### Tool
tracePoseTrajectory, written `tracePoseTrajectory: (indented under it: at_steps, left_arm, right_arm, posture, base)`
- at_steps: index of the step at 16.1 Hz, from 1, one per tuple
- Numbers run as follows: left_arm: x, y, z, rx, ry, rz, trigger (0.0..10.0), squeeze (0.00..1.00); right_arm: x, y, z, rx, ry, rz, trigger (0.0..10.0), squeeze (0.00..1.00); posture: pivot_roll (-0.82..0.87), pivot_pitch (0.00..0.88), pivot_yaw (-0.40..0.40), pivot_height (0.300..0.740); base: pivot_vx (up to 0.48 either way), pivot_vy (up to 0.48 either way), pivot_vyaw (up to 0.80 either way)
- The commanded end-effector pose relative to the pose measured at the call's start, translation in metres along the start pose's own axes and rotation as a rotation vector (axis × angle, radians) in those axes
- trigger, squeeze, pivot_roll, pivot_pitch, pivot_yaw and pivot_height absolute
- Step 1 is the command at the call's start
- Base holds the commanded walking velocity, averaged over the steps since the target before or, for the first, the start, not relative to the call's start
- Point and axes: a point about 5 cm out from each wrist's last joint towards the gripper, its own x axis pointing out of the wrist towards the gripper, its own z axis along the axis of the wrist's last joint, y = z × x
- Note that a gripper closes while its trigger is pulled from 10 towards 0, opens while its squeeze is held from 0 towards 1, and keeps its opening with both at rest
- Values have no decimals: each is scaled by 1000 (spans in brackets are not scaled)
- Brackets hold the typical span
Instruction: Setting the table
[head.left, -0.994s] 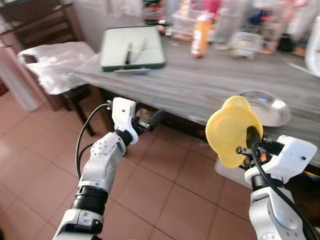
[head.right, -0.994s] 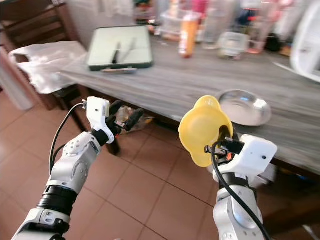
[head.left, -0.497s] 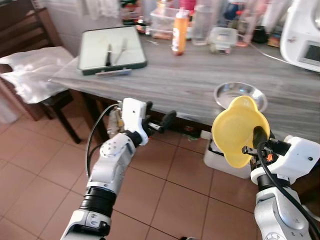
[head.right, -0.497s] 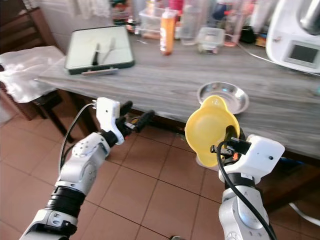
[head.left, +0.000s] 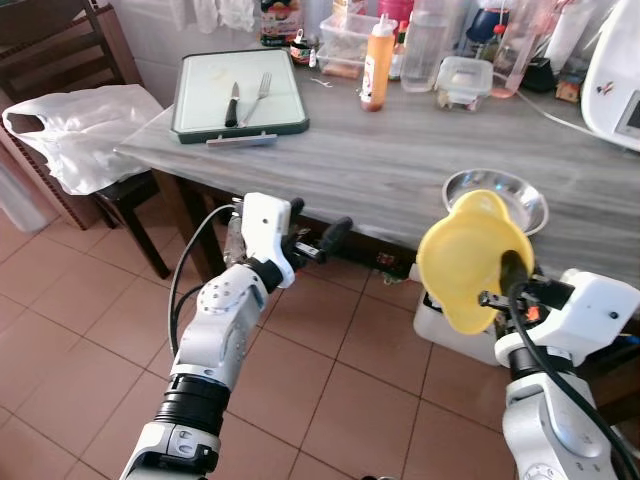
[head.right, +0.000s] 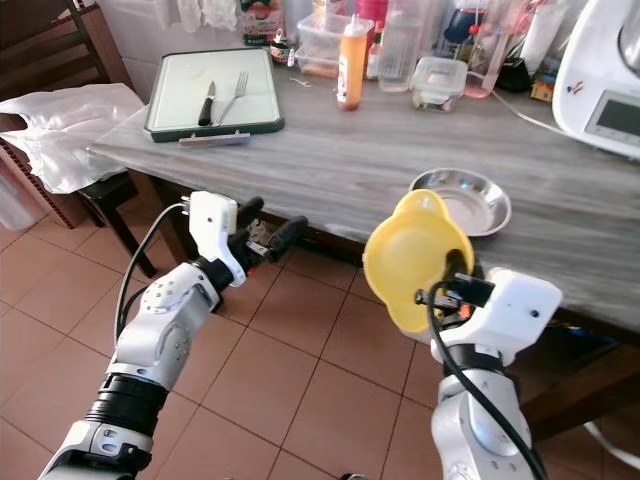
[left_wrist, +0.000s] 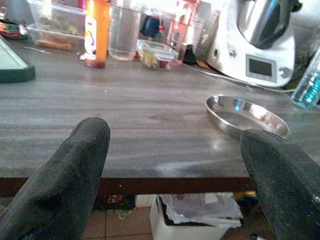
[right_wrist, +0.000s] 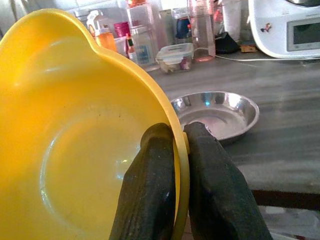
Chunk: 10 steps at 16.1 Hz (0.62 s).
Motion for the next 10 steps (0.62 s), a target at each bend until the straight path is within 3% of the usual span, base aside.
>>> tracePoseTrajectory:
  at_steps: [1,7,10]
  left_arm:
    - [1,-5,1,2,-1,-18,10000,0]
    - [2,-7,1,4,-1,-21,10000,0]
    - [2,-5,4,-4,-15,-12,10000,0]
  right_arm:
    - [0,0,6,-9,-26,-3,10000,0]
    - [1,1,11,-21,-44,-1,10000,0]
    - [1,1,11,-22,-47,0,10000,0]
  posture:
    - [2,121,16,740]
    - [-1,120,13,740]
    - [-2,120,13,740]
  base:
    - [0,-480,0]
    - [0,-479,0]
    - [0,0,0]
